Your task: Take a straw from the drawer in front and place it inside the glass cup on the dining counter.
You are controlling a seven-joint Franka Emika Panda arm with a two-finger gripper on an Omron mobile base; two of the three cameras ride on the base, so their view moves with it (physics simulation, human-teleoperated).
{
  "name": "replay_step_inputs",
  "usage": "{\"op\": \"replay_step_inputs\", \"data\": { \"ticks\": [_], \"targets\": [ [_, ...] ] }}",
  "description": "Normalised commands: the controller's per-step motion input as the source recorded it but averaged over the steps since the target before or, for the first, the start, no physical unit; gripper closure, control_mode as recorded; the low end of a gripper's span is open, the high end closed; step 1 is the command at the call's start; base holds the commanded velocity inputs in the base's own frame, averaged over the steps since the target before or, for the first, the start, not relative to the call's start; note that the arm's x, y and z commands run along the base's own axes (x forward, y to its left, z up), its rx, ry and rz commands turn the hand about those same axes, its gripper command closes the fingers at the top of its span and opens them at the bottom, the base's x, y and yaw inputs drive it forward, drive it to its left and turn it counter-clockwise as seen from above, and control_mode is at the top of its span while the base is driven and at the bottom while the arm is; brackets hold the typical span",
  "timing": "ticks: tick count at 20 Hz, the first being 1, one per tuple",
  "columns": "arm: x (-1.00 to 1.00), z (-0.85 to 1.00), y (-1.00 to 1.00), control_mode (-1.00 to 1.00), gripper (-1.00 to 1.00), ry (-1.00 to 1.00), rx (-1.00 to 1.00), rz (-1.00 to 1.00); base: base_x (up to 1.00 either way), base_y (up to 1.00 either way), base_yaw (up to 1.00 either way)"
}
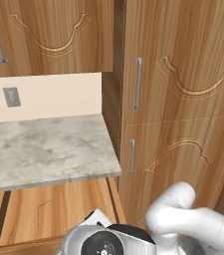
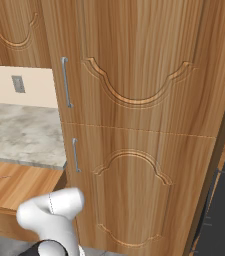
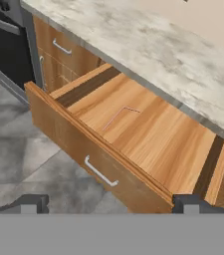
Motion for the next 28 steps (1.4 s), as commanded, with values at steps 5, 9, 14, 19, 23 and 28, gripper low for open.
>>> {"op": "replay_step_inputs", "data": {
  "ticks": [5,9,14,19,23,28],
  "targets": [
    [0.05,1.0,-0.26,-1.0,-1.0,0.35,0.31,0.0,0.0,0.0,0.0],
    [0.53,1.0,-0.16,-1.0,-1.0,0.33,0.12,-0.07,0.0,0.0,0.0],
    [0.98,1.0,-0.01,-1.0,-1.0,0.27,0.0,-0.18,0.0,0.0,0.0],
    [0.87,0.62,0.0,-1.0,-1.0,0.09,-0.14,-0.29,0.0,0.0,0.0],
    [0.68,-0.08,0.0,-1.0,-1.0,0.15,-0.16,-0.31,0.0,0.0,0.0],
    [0.59,-0.22,0.0,-1.0,-1.0,0.23,-0.05,-0.31,0.0,0.0,0.0]
  ]
}}
